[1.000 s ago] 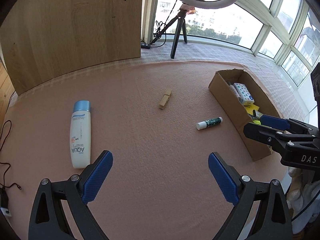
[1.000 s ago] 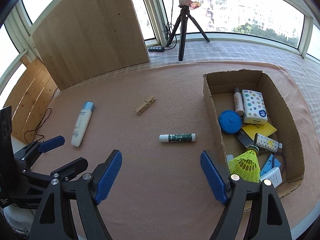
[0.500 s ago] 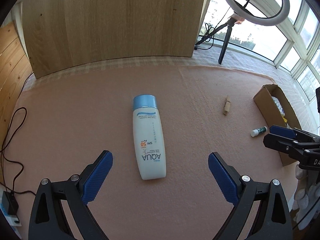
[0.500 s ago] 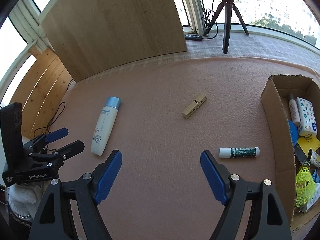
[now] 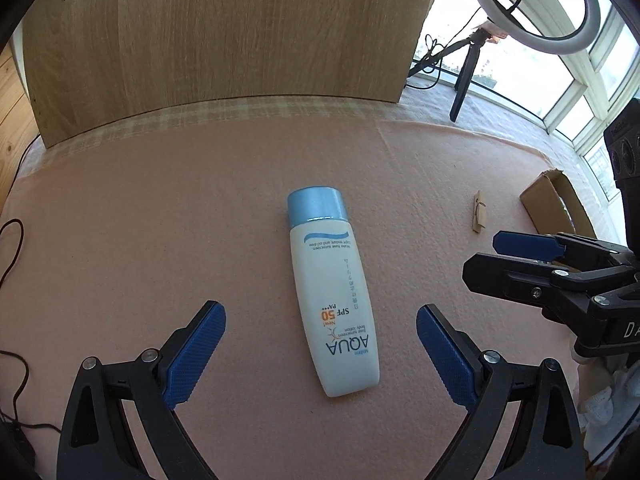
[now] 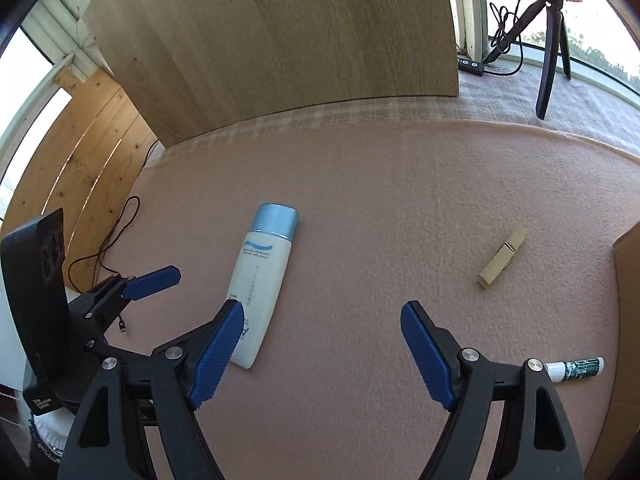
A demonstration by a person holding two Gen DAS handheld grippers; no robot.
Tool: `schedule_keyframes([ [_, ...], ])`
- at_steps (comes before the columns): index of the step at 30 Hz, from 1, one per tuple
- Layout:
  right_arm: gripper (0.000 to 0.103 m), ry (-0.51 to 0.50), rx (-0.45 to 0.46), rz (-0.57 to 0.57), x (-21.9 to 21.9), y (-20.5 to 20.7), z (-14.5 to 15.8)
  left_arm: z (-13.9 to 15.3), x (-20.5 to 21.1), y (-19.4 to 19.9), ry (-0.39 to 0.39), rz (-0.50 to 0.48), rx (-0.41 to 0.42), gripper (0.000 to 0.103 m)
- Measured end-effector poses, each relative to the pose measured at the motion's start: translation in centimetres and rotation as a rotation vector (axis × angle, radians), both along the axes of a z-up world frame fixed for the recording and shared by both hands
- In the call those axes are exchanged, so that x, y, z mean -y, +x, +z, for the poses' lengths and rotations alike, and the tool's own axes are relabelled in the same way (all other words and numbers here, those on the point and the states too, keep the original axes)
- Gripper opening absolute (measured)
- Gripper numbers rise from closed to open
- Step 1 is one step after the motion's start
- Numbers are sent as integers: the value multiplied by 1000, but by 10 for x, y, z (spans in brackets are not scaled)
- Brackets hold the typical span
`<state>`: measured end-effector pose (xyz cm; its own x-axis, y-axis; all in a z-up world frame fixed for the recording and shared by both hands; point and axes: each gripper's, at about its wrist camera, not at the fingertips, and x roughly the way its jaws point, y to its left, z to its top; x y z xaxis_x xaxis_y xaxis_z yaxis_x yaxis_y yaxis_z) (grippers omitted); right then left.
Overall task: Organize objects
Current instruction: 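Grasp the AQUA sunscreen bottle with the right gripper and lift it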
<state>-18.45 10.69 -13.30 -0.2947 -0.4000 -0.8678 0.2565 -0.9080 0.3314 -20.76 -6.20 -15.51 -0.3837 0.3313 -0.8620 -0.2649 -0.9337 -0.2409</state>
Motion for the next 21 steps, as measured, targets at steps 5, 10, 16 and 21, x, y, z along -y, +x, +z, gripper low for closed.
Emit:
schedule_keyframes([
  [5,78,-53,87,-12,22,-19,-23,-12,-3,-5,14,-21,19,98],
  [10,75,-85,140,-26,35,-30,-42,-22,-2,-8,63,-27,36,96],
  [16,59,-107,175,-19,46,-30,-50,-33,-1,-11,97,-30,61,84],
  [21,45,-115,203,7,55,-27,-56,-35,-3,-12,125,-32,67,66],
])
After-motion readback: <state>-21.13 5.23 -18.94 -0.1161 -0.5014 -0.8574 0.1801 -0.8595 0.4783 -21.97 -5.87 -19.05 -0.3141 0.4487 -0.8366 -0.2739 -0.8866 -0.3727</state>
